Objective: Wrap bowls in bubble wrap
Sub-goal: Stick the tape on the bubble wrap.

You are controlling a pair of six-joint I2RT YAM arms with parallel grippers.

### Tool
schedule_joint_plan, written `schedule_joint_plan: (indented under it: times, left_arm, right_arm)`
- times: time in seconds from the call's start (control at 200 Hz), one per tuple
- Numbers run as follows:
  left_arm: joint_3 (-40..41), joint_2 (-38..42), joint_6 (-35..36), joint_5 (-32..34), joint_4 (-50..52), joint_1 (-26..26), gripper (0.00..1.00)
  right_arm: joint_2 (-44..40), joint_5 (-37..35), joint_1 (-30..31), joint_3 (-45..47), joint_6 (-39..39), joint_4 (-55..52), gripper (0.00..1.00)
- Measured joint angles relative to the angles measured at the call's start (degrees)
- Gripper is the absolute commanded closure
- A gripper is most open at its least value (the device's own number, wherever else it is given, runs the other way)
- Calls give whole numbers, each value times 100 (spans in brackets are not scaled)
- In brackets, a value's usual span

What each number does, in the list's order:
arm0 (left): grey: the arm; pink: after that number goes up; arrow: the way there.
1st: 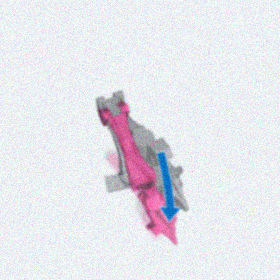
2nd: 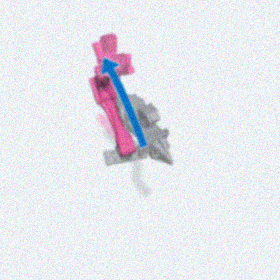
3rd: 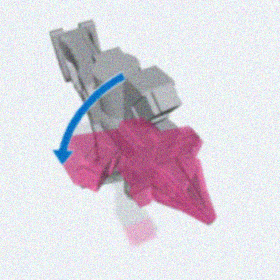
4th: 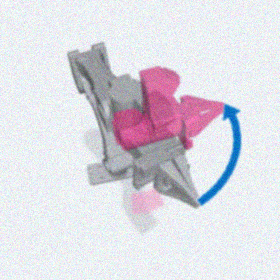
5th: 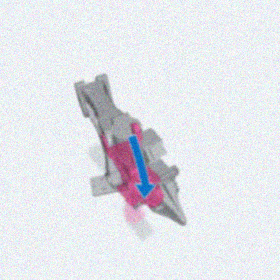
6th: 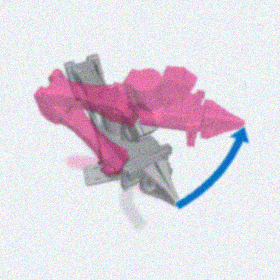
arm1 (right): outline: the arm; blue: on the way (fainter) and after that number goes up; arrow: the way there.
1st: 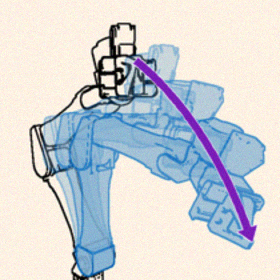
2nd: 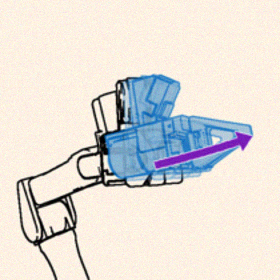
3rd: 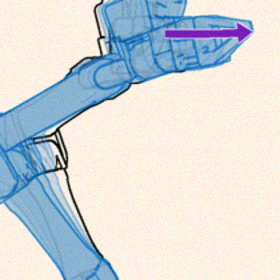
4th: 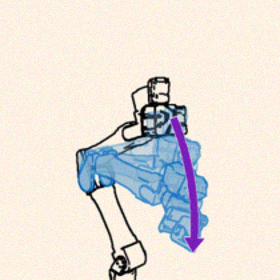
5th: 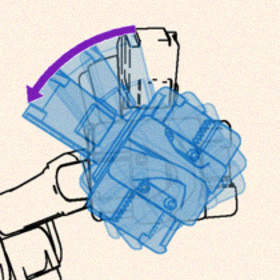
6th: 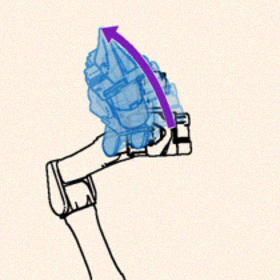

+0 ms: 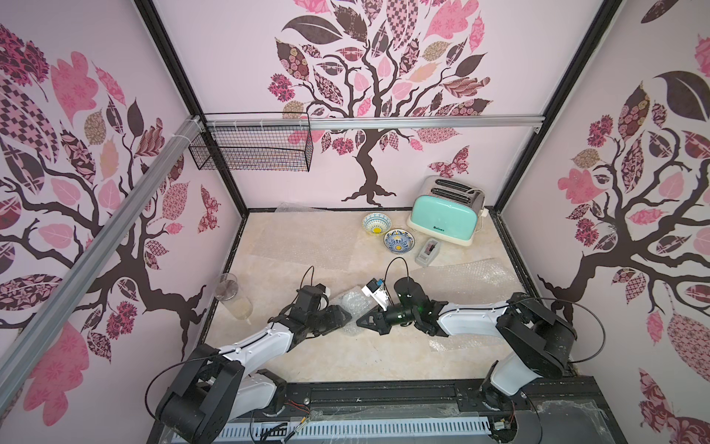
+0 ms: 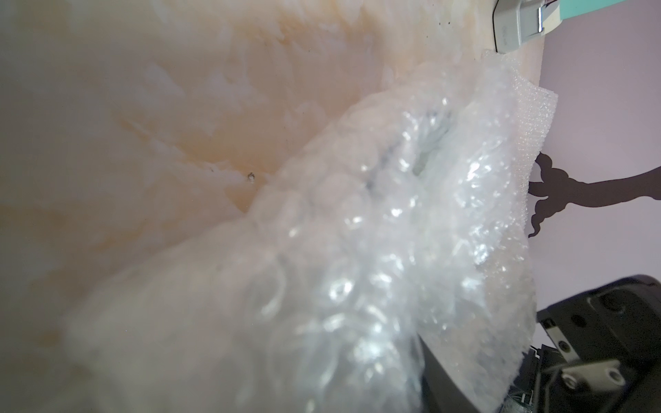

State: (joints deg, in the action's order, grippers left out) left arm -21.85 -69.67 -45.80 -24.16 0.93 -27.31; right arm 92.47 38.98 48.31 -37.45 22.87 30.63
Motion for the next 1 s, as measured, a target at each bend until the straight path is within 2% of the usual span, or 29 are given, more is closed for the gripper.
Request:
schedule_joint_plan:
  times: [0.68,1.0]
  left_arm:
    - [0,0,42,7,0,0,48]
    - [0,0,52,7,0,0,48]
  right_arm:
    - [17,-129,57,55,-756,448,100]
    - [321,-195,111,66,-1056,518,100]
